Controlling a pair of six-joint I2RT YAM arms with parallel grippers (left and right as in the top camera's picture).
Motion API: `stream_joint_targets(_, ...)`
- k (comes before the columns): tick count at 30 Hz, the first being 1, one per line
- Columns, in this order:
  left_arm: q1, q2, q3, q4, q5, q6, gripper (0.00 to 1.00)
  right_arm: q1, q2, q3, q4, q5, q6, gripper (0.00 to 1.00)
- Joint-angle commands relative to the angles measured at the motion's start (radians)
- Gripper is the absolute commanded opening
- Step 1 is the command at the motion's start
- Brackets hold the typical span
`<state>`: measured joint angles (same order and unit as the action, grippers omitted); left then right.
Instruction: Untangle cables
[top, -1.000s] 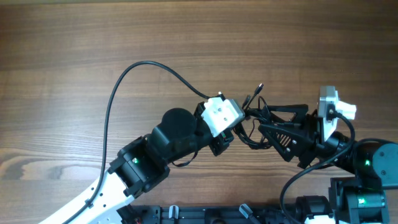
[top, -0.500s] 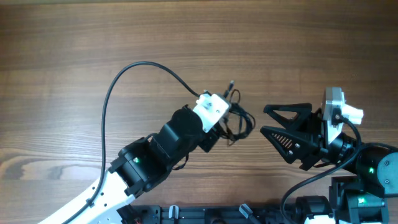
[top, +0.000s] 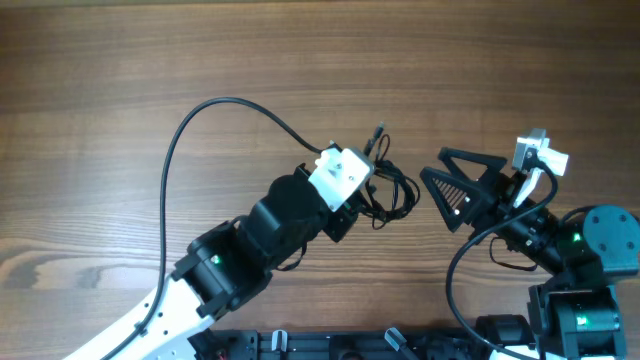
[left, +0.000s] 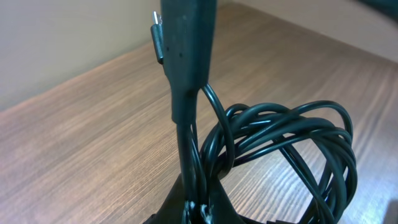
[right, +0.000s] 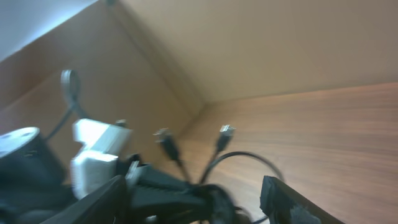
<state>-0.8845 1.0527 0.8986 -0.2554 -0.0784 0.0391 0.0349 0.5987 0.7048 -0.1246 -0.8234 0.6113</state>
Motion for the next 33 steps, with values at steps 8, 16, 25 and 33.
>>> stream_joint_targets(8,-0.004,-0.140,0.005,0.044,0.249,0.089,0.04,0.003,0.005,0.010,-0.101,-0.114,-0.368,0.75)
stream_joint_targets(16,-0.004,-0.139,0.005,0.129,0.474,0.089,0.04,0.003,0.040,0.010,-0.100,-0.188,-0.432,0.79)
stream_joint_targets(25,-0.004,-0.137,0.005,0.127,0.665,0.084,0.04,0.003,0.144,0.010,-0.054,0.042,-0.424,0.84)
stream_joint_targets(33,-0.004,-0.137,0.005,0.045,0.638,0.085,0.04,0.003,0.147,0.010,-0.057,0.548,-0.346,0.89)
